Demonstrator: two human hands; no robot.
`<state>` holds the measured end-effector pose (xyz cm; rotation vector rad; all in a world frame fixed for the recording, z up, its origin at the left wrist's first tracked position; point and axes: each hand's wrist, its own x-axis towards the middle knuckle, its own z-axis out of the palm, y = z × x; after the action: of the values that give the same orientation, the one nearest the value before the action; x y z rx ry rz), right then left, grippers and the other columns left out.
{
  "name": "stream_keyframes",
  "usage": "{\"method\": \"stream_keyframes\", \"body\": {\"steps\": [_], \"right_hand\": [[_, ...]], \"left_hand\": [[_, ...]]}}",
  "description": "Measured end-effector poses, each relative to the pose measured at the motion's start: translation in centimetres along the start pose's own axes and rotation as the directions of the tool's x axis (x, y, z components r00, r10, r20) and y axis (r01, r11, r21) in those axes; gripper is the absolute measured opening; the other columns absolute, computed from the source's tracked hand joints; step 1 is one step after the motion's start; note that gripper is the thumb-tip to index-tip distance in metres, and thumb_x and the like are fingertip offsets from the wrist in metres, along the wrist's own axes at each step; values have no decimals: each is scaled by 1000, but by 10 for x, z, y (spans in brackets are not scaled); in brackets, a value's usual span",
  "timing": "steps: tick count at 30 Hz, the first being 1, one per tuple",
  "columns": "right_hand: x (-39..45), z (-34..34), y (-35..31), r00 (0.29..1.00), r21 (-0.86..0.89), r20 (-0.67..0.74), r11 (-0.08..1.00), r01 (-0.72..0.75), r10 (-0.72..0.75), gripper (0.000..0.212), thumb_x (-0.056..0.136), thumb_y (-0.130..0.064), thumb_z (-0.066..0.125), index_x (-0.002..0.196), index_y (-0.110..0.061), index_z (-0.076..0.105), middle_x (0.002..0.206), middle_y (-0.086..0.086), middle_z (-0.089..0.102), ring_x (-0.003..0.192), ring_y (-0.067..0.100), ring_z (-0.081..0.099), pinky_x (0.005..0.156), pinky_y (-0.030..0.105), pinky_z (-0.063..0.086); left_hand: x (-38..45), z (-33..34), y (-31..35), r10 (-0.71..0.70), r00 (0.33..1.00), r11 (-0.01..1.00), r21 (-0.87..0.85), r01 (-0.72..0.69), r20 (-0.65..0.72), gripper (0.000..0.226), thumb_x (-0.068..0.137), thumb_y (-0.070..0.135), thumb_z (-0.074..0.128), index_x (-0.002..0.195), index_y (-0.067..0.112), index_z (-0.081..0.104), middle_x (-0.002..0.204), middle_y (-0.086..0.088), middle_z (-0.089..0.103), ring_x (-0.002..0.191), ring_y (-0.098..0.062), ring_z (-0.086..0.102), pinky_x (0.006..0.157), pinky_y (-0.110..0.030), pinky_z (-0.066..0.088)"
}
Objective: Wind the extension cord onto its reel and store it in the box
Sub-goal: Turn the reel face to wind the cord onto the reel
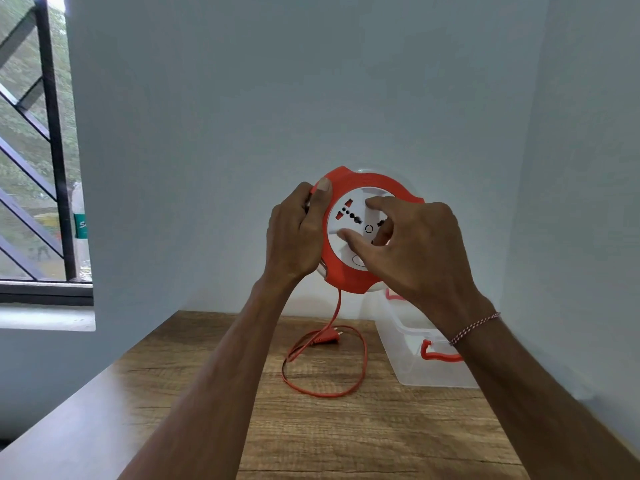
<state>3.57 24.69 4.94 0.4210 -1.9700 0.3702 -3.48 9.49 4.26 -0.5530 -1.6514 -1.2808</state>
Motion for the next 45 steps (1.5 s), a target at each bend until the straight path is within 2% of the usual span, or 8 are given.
{"method": "stream_keyframes", "body": {"steps": [3, 5, 9, 13, 23, 31, 37, 45], "right_hand": [[2, -7, 1, 997, 13, -8, 997, 81, -81, 45, 79, -49, 69, 109, -16, 67, 103, 6, 72, 88, 24, 67, 81, 31, 52], [4, -9, 3, 985, -30, 12, 985, 171, -171, 26, 80, -30, 73, 102, -18, 69, 110, 9, 68, 98, 27, 60, 80, 35, 52], [6, -11, 8, 943, -95, 202, 953, 286, -263, 39, 70, -13, 81, 104, -28, 72, 125, 12, 56, 110, 32, 50, 79, 45, 54], [5, -10, 4, 928, -197, 305, 940, 280, -213, 58, 62, -21, 86, 114, -37, 67, 134, 11, 51, 118, 34, 44, 84, 49, 52], [-1, -7, 1, 951, -281, 226, 921, 271, -210, 57, 54, -30, 90, 108, -33, 71, 113, 16, 65, 98, 37, 56, 74, 45, 52], [-2, -3, 4, 963, -285, 208, 931, 227, -171, 56, 69, -38, 79, 123, -39, 61, 118, 12, 60, 103, 31, 54, 80, 42, 51], [-4, -1, 6, 988, -192, 105, 973, 128, -109, 56, 77, -54, 66, 129, -37, 55, 120, 11, 64, 100, 29, 61, 85, 40, 52], [-3, 1, 2, 1000, -42, -8, 999, 10, -10, 70, 74, -71, 58, 125, -23, 62, 108, 5, 72, 85, 24, 70, 86, 40, 56]], "left_hand": [[1, -1, -2, -10, 1000, 1000, 4, 10, -5, 41, 96, 54, 38, 96, 21, 63, 80, 14, 70, 69, -6, 71, 63, -25, 60], [2, -2, -4, -11, 1000, 1000, 3, 11, -11, 40, 96, 54, 38, 96, 22, 63, 80, 15, 70, 69, -6, 71, 62, -24, 60], [2, -2, -5, -1, 1000, 1000, 5, 1, -16, 41, 96, 54, 38, 96, 21, 63, 80, 16, 70, 70, -5, 71, 61, -20, 59], [2, -1, -5, 3, 1000, 1000, 6, -3, -23, 43, 96, 54, 38, 95, 19, 63, 80, 14, 70, 71, -7, 71, 63, -24, 60], [1, -3, -2, -2, 1000, 999, 34, 2, -9, 41, 96, 52, 38, 91, 19, 62, 78, 12, 69, 69, -9, 70, 64, -30, 62], [0, -5, 2, -20, 1000, 999, 33, 21, -7, 49, 96, 51, 38, 94, 10, 65, 82, 2, 72, 69, -18, 71, 69, -44, 62], [0, -5, 2, -50, 999, 999, 11, 50, -18, 50, 96, 53, 38, 93, 11, 65, 79, 3, 72, 67, -16, 70, 68, -44, 62], [-1, -4, 3, -26, 1000, 999, 28, 26, -1, 47, 97, 51, 39, 88, 13, 64, 74, 5, 69, 66, -15, 68, 68, -45, 61]]}}
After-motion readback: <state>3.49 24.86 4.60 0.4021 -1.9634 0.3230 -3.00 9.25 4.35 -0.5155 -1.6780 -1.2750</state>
